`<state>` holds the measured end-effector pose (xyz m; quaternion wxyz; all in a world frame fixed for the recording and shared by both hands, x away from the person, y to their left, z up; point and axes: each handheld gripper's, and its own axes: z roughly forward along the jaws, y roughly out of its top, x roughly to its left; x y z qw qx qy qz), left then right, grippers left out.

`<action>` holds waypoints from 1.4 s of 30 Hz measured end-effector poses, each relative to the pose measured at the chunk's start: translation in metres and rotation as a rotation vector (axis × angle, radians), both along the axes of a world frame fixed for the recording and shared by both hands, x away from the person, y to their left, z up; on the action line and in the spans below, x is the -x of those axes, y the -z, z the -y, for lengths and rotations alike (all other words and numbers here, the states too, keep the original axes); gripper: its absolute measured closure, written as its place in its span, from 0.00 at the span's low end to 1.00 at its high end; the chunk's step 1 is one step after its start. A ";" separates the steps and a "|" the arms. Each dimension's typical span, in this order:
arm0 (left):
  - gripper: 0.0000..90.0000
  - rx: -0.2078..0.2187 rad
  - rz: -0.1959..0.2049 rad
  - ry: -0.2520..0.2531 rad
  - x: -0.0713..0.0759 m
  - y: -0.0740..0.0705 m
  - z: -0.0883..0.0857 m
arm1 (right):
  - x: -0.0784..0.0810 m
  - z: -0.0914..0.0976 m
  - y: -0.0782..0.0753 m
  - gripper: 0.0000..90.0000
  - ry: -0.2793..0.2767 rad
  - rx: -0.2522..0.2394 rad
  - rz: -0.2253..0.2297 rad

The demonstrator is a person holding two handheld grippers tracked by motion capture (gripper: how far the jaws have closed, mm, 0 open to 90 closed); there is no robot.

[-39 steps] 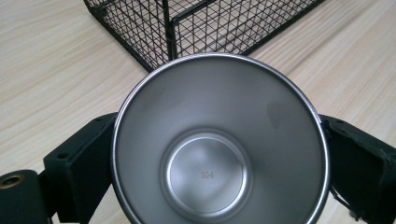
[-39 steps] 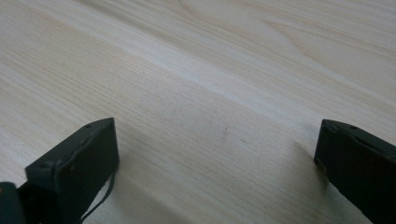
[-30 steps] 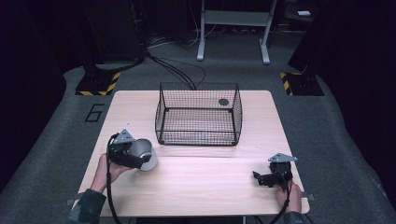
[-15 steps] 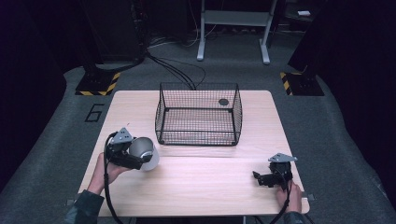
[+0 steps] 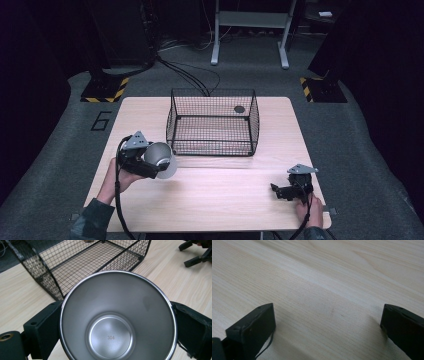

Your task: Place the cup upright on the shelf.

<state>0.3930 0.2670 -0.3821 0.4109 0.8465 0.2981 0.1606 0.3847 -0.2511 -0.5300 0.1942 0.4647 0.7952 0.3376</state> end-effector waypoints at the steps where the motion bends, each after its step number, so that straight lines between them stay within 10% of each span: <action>1: 0.07 -0.002 0.001 0.005 0.000 -0.001 0.002 | 0.000 0.000 0.000 0.00 -0.001 0.001 0.000; 42: 0.07 0.026 0.024 0.126 -0.030 -0.040 0.055 | 0.000 0.000 0.001 0.00 0.002 0.000 0.007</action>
